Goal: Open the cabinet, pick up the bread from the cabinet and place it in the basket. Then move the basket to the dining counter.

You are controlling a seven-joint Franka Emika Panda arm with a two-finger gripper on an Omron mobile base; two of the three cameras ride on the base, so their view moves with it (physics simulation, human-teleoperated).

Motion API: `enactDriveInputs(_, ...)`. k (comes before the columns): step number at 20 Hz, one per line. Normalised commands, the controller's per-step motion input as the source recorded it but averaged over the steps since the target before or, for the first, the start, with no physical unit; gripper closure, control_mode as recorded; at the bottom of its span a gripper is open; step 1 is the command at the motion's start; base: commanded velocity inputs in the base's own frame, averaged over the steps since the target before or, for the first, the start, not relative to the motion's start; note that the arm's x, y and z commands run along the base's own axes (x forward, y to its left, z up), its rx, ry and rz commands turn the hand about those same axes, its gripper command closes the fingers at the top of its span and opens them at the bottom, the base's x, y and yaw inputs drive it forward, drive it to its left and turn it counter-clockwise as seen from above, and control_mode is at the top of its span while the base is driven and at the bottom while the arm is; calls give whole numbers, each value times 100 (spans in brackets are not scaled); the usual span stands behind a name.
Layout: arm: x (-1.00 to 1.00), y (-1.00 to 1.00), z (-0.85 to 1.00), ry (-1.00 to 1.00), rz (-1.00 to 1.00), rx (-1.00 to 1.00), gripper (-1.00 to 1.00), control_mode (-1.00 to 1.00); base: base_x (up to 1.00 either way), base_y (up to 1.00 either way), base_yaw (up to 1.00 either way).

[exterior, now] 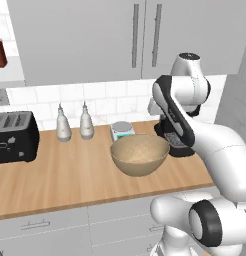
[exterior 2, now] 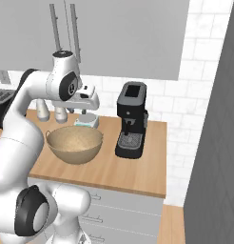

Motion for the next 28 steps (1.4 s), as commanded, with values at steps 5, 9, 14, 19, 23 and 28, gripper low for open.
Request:
enactDriveInputs(5, 4, 31, 19, -5, 1, -10, -100, -100, 0, 0, 0)
enactDriveInputs(9, 11, 10, 69, -15, 0, 0, -100, -100, 0, 0, 0)
enactDriveInputs(14, 0, 14, 100, -27, 0, 4, -100, -100, 0, 0, 0)
enactDriveInputs(19, 12, 4, 100, -49, 0, 13, -100, -100, 0, 0, 0)
enactDriveInputs(23, 33, 0, 100, -66, 0, 10, -100, -100, 0, 0, 0)
enactDriveInputs(28, 32, 21, 78, -28, -3, -9, -100, -100, 0, 0, 0)
